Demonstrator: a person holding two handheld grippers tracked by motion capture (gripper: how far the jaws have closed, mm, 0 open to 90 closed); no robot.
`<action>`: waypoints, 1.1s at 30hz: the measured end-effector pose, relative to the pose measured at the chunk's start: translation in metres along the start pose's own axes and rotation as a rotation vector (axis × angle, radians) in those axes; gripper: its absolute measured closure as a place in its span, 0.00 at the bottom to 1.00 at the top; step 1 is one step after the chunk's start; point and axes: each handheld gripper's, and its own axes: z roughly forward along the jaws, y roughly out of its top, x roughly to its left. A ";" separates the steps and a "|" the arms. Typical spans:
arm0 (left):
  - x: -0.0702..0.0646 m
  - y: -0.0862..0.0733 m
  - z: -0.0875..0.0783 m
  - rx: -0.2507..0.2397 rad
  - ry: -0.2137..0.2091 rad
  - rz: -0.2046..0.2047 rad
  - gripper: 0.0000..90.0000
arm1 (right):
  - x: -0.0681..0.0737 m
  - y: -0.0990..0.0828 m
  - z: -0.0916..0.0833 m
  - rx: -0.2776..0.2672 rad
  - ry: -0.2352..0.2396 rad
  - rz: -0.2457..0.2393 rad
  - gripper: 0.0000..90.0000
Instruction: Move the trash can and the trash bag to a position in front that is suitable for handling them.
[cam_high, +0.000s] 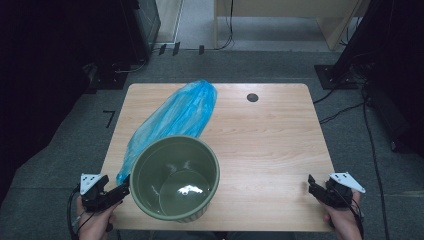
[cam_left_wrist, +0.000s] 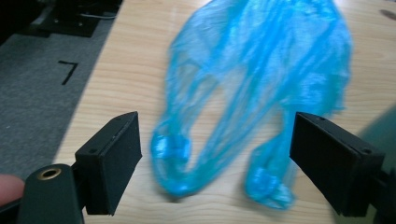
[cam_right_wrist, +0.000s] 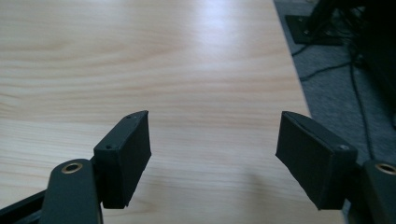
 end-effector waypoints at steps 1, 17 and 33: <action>-0.003 0.000 -0.001 -0.002 -0.007 0.006 0.18 | 0.003 0.002 -0.002 -0.008 0.007 -0.004 0.29; -0.040 0.008 0.008 0.001 -0.076 0.034 0.19 | 0.092 0.034 -0.044 -0.105 0.229 -0.071 0.32; -0.079 0.010 0.022 0.001 -0.124 0.056 0.19 | 0.175 0.044 -0.044 -0.140 0.366 -0.162 0.30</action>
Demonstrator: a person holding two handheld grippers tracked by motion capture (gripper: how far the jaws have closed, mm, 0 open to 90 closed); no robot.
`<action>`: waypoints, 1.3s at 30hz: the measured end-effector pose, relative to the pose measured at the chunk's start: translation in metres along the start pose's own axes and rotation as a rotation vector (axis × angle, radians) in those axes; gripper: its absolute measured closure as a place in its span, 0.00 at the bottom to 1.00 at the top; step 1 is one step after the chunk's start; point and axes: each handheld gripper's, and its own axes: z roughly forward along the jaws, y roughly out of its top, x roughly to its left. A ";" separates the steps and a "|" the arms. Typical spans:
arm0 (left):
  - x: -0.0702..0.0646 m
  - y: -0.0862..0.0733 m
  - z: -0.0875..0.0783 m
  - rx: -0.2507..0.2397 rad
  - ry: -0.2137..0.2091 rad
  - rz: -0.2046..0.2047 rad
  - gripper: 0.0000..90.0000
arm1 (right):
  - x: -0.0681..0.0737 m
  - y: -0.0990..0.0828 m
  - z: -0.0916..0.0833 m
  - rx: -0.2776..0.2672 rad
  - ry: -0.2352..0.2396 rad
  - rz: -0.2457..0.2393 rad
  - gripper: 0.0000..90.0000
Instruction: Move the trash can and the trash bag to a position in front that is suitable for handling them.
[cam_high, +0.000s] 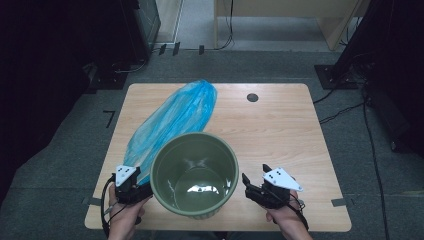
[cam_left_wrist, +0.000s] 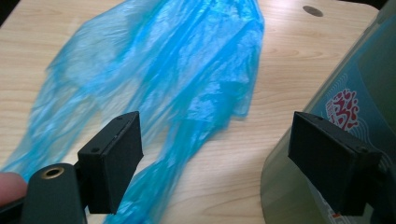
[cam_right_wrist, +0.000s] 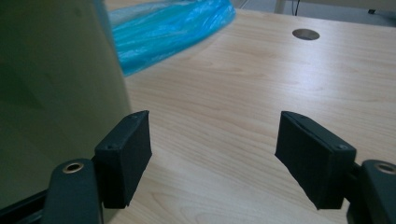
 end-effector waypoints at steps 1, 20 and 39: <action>-0.003 0.001 0.002 0.000 -0.003 -0.001 0.19 | 0.001 0.001 0.001 -0.002 -0.001 0.005 0.30; -0.044 0.012 0.032 0.017 -0.077 0.016 0.24 | -0.022 0.013 0.012 -0.006 -0.094 0.043 0.39; -0.028 0.013 0.048 0.005 0.008 0.054 0.21 | -0.046 0.016 0.029 -0.005 -0.061 0.054 0.30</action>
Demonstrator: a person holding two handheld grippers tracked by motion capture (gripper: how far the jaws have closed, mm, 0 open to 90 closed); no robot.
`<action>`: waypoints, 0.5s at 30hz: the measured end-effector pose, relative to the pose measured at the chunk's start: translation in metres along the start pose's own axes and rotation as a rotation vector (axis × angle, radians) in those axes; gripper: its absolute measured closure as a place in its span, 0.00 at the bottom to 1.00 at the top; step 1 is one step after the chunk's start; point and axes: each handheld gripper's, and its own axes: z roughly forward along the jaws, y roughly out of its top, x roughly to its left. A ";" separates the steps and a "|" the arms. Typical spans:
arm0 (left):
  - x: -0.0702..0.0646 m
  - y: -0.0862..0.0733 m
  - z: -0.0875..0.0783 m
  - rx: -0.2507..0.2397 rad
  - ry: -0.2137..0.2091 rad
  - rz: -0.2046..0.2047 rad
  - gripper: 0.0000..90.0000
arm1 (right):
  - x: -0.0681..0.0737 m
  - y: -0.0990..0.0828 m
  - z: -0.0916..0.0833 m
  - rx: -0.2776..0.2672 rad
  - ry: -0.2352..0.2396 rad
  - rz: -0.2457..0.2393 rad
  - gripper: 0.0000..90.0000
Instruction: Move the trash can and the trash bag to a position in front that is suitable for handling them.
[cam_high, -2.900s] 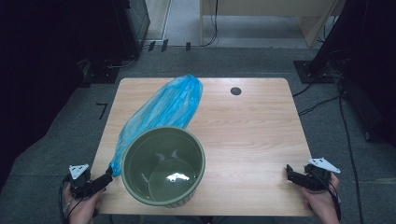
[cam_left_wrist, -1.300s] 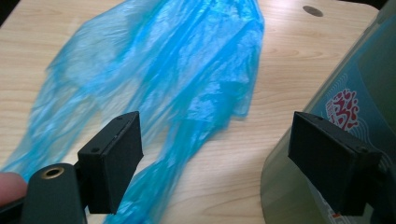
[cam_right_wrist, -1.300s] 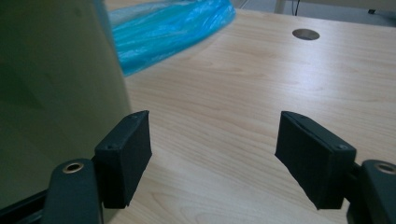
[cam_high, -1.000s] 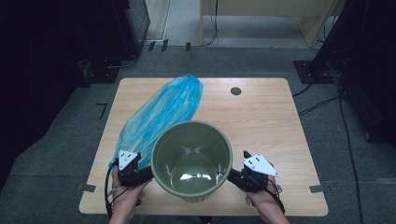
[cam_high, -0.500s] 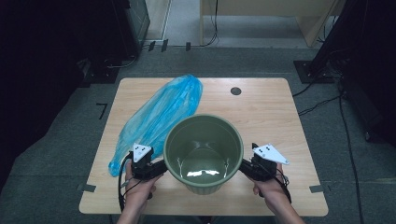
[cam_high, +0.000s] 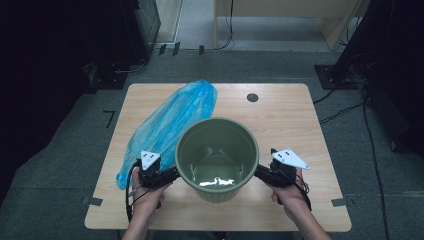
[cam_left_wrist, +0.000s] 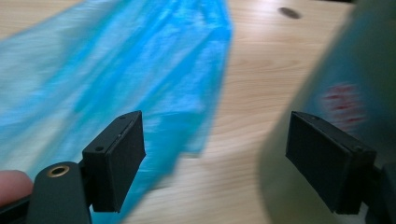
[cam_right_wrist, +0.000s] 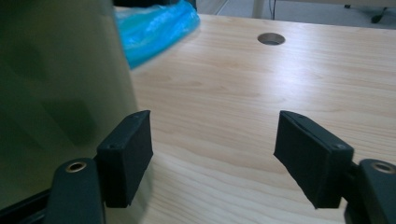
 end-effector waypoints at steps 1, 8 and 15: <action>0.006 -0.001 0.001 0.003 0.012 -0.006 0.21 | -0.005 -0.003 -0.001 0.007 -0.011 -0.011 0.29; 0.041 -0.011 0.008 0.005 0.077 -0.038 0.19 | -0.061 -0.043 0.000 0.110 -0.102 -0.041 0.20; 0.062 -0.022 0.019 0.054 0.161 -0.036 0.14 | -0.108 -0.070 -0.001 0.195 -0.175 0.130 0.13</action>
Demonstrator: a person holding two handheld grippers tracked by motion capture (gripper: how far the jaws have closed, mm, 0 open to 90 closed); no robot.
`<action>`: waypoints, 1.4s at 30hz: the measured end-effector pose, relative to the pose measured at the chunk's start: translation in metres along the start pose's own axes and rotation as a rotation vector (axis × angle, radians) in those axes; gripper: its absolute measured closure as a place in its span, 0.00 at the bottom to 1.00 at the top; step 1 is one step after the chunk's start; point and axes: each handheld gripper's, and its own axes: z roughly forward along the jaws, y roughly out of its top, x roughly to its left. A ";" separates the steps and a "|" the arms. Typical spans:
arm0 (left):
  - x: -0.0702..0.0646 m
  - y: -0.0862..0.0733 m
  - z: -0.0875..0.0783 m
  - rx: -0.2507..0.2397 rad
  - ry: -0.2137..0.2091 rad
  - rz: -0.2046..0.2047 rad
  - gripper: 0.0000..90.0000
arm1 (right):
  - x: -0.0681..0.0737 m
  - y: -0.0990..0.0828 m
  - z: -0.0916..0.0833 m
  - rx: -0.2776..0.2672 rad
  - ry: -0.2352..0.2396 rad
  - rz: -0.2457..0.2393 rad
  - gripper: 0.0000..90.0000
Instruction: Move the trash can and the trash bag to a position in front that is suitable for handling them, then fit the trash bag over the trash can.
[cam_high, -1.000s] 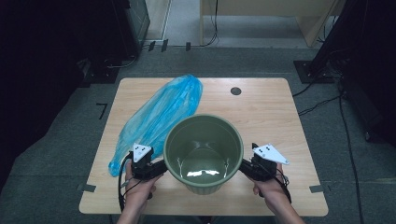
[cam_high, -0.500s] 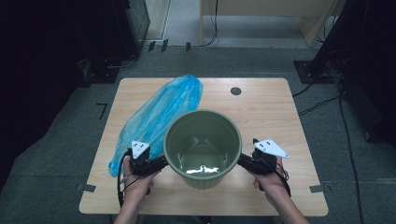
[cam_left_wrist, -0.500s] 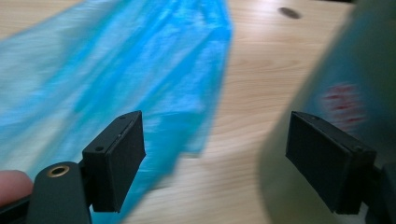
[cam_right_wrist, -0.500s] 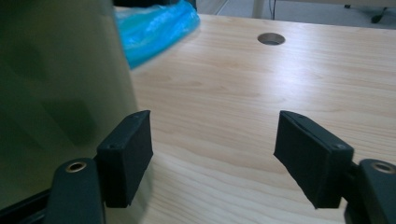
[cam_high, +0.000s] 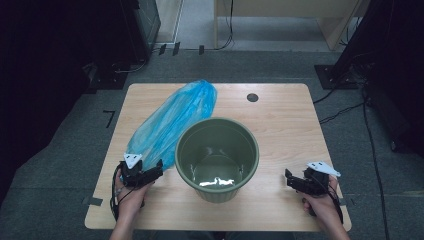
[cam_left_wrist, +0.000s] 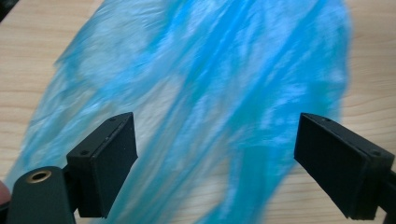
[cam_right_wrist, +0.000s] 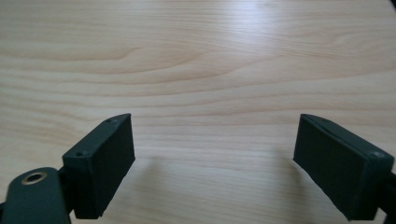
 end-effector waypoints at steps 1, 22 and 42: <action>0.002 0.000 0.001 -0.002 0.024 0.006 0.14 | -0.002 0.000 0.000 -0.005 -0.013 0.014 0.13; 0.046 -0.017 -0.010 0.098 0.049 0.033 0.50 | 0.000 -0.003 0.004 0.040 -0.068 -0.023 0.12; -0.007 0.032 -0.002 0.043 -0.044 0.145 0.11 | -0.001 -0.002 0.005 0.034 -0.064 -0.011 0.12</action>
